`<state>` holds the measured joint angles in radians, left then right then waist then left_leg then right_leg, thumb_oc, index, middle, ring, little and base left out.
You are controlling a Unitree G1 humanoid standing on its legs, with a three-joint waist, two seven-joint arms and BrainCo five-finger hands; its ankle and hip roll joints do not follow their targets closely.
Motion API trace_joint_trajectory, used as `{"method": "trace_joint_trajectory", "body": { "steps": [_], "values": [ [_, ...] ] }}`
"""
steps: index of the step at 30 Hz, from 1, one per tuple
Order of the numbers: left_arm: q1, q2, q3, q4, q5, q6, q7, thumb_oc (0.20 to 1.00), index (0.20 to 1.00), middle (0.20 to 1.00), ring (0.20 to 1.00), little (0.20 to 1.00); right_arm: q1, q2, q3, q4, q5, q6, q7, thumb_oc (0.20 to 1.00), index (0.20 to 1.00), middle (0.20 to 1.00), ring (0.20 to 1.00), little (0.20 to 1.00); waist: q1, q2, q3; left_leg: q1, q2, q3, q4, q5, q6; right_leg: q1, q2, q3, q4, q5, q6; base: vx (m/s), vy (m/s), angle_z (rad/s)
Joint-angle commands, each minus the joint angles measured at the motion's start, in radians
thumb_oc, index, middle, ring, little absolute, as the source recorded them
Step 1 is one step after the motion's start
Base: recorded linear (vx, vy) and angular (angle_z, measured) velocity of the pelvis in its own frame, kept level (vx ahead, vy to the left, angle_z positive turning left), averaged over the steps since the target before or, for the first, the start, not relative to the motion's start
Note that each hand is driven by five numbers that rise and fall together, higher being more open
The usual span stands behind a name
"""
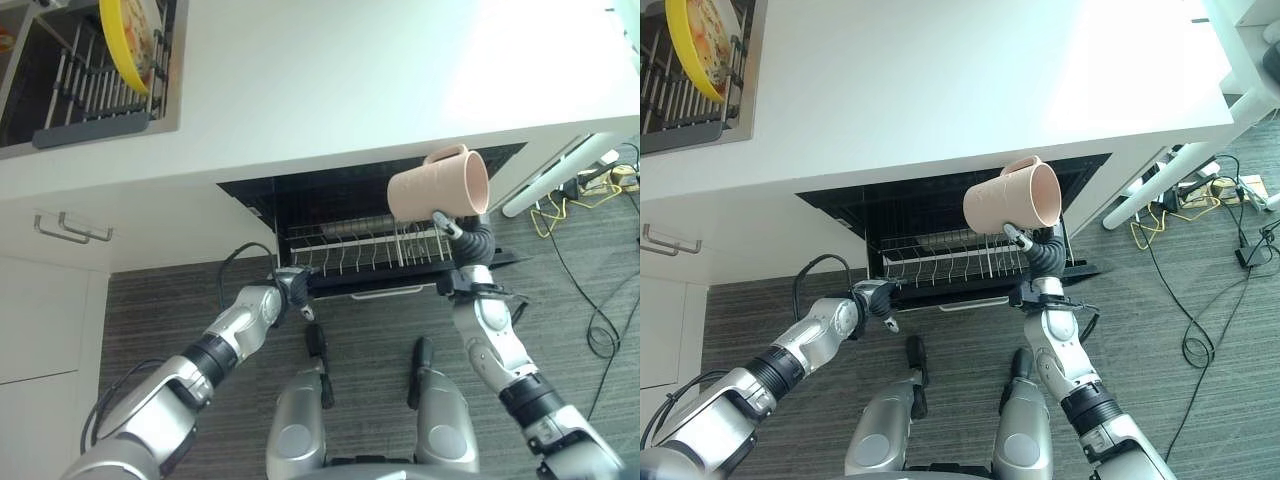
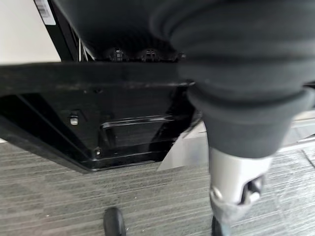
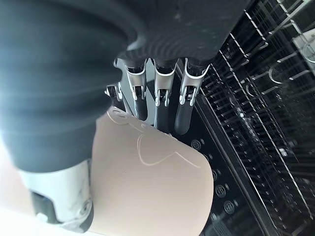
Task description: Place the dishes in the dishwasher.
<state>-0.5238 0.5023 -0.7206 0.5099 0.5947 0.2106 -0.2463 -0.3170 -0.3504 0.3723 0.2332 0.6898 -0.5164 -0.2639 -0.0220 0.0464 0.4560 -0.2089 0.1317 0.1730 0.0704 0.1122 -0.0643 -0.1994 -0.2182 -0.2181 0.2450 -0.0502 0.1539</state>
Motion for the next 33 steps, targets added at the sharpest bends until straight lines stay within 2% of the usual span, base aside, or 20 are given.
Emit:
{"method": "trace_joint_trajectory", "body": {
  "steps": [1, 8, 16, 21, 29, 32, 33],
  "values": [
    [0.14, -0.024, -0.151, 0.051, 0.039, -0.043, -0.061, 1.0, 1.0, 1.0, 1.0, 1.0, -0.064, 0.044, -0.043, -0.034, -0.005, -0.086, -0.028, 0.2, 0.2, 0.2, 0.2, 0.2, 0.009, -0.033, 0.013, -0.025, 0.002, -0.032, 0.119, -0.154, -0.013, -0.008, -0.04, 0.003, -0.065, 0.038, 0.035, 0.0, 0.0, 0.0],
    [0.14, -0.065, -0.184, 0.119, 0.05, -0.053, -0.045, 1.0, 1.0, 1.0, 1.0, 1.0, -0.061, 0.077, -0.038, 0.06, -0.005, -0.104, -0.068, 0.2, 0.2, 0.2, 0.2, 0.2, 0.007, -0.029, 0.021, -0.036, -0.001, -0.03, 0.118, -0.155, -0.011, -0.018, -0.046, 0.0, -0.07, 0.045, 0.033, 0.0, 0.0, 0.0],
    [0.13, -0.091, -0.194, 0.218, 0.047, -0.1, 0.001, 1.0, 1.0, 1.0, 1.0, 1.0, -0.087, 0.064, -0.036, 0.153, -0.004, -0.113, -0.1, 0.2, 0.2, 0.2, 0.2, 0.2, 0.008, -0.027, 0.026, -0.052, 0.001, -0.033, 0.127, -0.153, -0.014, -0.032, -0.048, -0.005, -0.058, 0.044, 0.029, 0.0, -0.002, 0.01],
    [0.117, -0.099, -0.206, 0.263, 0.082, -0.109, -0.013, 1.0, 1.0, 1.0, 1.0, 1.0, -0.136, 0.041, -0.057, 0.22, 0.015, -0.106, -0.123, 0.2, 0.2, 0.2, 0.2, 0.2, 0.016, -0.025, 0.035, -0.056, 0.002, -0.04, 0.14, -0.164, -0.014, -0.037, -0.049, -0.014, -0.045, 0.037, 0.026, 0.01, -0.008, 0.03],
    [0.094, -0.075, -0.212, 0.288, 0.094, -0.126, -0.025, 1.0, 1.0, 1.0, 1.0, 1.0, -0.221, -0.003, -0.114, 0.287, 0.09, -0.005, -0.132, 0.2, 0.2, 0.2, 0.2, 0.2, 0.032, -0.035, 0.041, -0.066, 0.008, -0.044, 0.153, -0.171, -0.013, -0.043, -0.05, -0.033, -0.041, 0.047, 0.03, 0.01, -0.053, 0.06],
    [0.08, -0.046, -0.216, 0.275, 0.112, -0.135, -0.045, 1.0, 1.0, 1.0, 1.0, 1.0, -0.297, -0.053, -0.141, 0.332, 0.095, 0.117, -0.116, 0.2, 0.2, 0.2, 0.2, 0.2, 0.05, -0.048, 0.044, -0.074, 0.011, -0.054, 0.168, -0.179, -0.008, -0.051, -0.048, -0.043, -0.028, 0.049, 0.032, 0.02, -0.092, 0.12],
    [0.078, -0.042, -0.217, 0.273, 0.113, -0.135, -0.049, 1.0, 1.0, 1.0, 1.0, 1.0, -0.305, -0.056, -0.144, 0.336, 0.092, 0.128, -0.117, 0.2, 0.2, 0.2, 0.2, 0.2, 0.051, -0.05, 0.044, -0.076, 0.012, -0.055, 0.17, -0.18, -0.007, -0.053, -0.048, -0.043, -0.025, 0.049, 0.031, 0.01, -0.081, 0.12]
  ]
}}
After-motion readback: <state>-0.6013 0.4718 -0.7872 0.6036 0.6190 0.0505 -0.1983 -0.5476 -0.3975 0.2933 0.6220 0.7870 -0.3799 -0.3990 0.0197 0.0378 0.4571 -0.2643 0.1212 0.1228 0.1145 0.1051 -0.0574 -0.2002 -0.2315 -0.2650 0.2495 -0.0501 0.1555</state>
